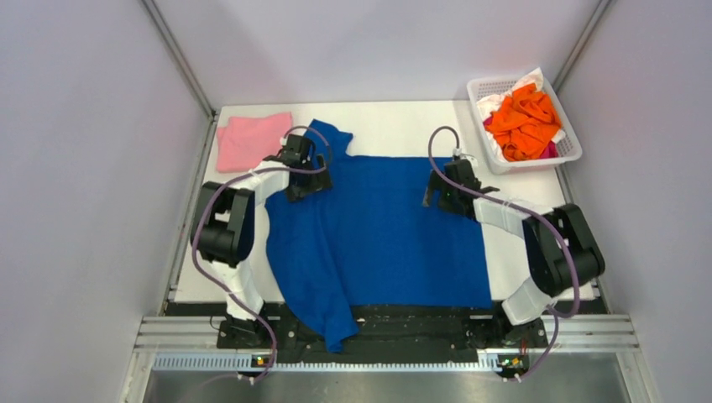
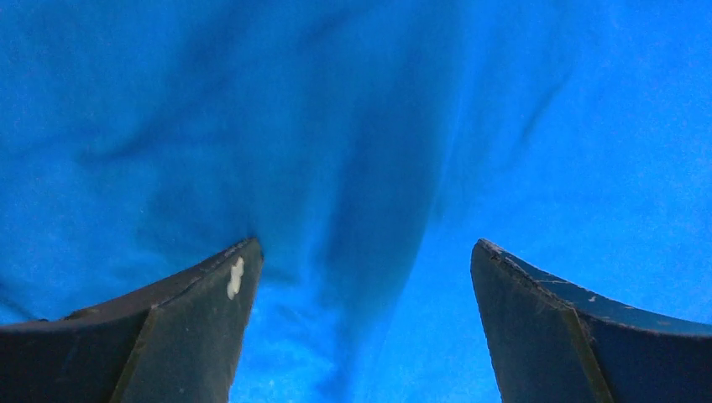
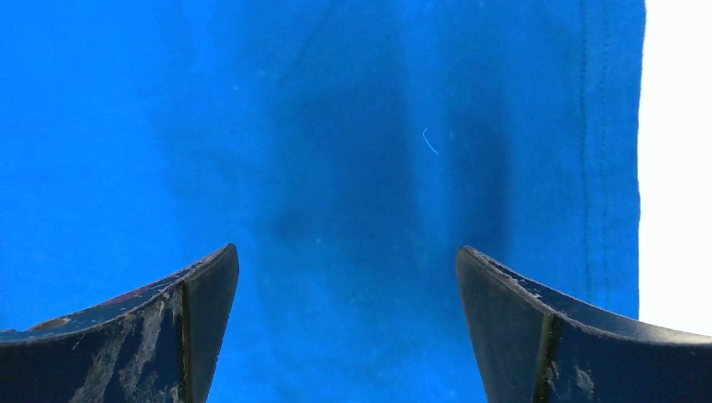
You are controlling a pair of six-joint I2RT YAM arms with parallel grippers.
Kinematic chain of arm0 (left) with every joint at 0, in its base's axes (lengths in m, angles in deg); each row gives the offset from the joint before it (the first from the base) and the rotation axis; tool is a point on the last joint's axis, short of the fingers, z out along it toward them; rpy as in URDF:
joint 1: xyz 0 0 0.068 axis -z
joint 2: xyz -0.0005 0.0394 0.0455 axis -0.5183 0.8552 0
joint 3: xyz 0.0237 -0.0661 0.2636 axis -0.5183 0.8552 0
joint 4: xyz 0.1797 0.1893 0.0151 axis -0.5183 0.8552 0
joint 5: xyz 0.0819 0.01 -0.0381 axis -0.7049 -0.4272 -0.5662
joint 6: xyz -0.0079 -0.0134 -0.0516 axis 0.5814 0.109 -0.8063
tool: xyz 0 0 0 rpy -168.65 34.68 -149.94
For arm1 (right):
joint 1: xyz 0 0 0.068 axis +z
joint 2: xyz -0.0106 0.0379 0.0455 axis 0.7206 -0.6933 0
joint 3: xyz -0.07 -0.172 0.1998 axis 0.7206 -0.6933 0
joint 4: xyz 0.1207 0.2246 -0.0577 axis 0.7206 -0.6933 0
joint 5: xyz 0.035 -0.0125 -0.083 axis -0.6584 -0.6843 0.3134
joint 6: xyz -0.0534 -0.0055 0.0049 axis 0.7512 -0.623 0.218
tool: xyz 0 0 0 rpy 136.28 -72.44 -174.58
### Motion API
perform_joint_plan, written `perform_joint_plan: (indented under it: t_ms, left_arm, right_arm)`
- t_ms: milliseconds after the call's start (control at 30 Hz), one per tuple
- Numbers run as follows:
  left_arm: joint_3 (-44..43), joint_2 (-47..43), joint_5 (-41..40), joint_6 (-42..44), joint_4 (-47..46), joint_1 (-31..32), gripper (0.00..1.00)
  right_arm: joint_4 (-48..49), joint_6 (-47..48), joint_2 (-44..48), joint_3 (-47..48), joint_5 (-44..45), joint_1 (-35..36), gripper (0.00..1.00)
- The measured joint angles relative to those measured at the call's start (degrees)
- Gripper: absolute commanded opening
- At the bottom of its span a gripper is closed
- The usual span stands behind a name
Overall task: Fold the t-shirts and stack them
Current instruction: Flatten out the tshirt, then grab the side of the flattened tshirt closest away from the robot with both arms
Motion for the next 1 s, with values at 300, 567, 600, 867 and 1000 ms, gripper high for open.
perform_joint_plan:
  t_ms: [300,567,600,867,1000]
  left_arm:
    - [-16.41,12.48,-0.76,-0.26,5.40,-2.10,0.98]
    - [-32.68,22.58,-0.22,1.22,11.56,-4.48,0.98]
    - [-35.26,24.09,-0.04,1.55,12.37,-4.52,0.98]
    - [-52.70,34.56,3.69,4.26,14.67,-4.59,0.99]
    - [-57.88,37.11,5.53,5.68,15.56,-4.61,0.99]
  right_arm:
    - [0.20,1.60,-12.39,11.21,1.25,-3.89,0.99]
    - [-0.09,4.48,-21.53,22.67,1.09,-7.50,0.99]
    - [-0.24,4.76,-22.21,23.67,1.07,-7.69,0.99]
    - [-3.13,7.10,-25.86,29.49,1.07,-8.41,0.99]
    - [-5.11,7.85,-26.38,31.15,-0.39,-8.92,0.99]
